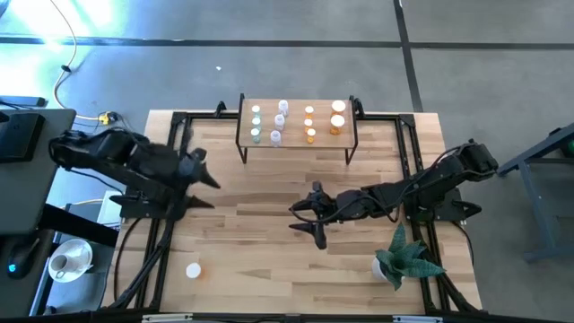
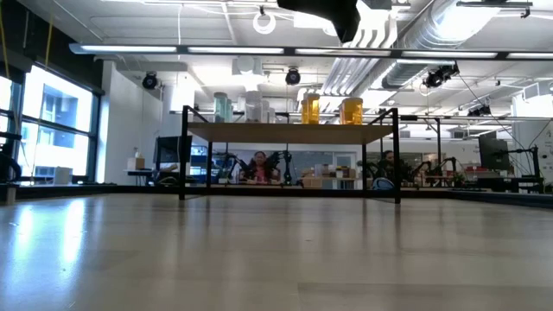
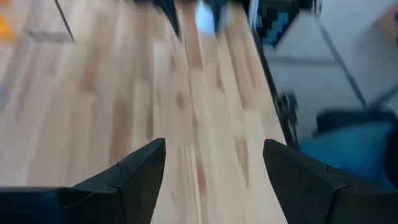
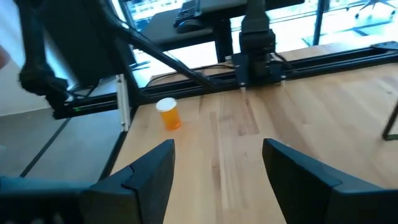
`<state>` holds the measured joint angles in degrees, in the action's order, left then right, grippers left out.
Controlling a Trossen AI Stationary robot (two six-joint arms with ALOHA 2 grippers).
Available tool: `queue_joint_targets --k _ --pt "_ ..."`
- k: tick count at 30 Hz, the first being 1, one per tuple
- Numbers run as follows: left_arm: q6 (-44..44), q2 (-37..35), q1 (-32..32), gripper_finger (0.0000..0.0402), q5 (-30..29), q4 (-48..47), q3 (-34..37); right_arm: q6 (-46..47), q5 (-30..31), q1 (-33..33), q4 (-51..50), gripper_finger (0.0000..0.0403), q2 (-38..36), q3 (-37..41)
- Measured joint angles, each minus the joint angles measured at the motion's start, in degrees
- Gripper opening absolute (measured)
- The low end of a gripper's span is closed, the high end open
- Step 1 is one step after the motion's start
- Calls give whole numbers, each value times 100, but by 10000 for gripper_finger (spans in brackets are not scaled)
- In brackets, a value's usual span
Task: Pick and place medicine bottles onto shelf by color
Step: Put the large orange pill bottle on the shelf aligned with the other large orange pill bottles
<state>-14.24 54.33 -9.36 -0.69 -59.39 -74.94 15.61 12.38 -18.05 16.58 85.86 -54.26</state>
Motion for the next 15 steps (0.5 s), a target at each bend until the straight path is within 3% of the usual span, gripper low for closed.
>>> queue_joint_targets --k 9,15 --pt "-874 439 -1055 259 0 -1274 97 405 267 -2 -2 234 -2 0" --pt "-1775 522 -1774 259 -11 -1214 592 505 214 -2 -51 234 -2 0"
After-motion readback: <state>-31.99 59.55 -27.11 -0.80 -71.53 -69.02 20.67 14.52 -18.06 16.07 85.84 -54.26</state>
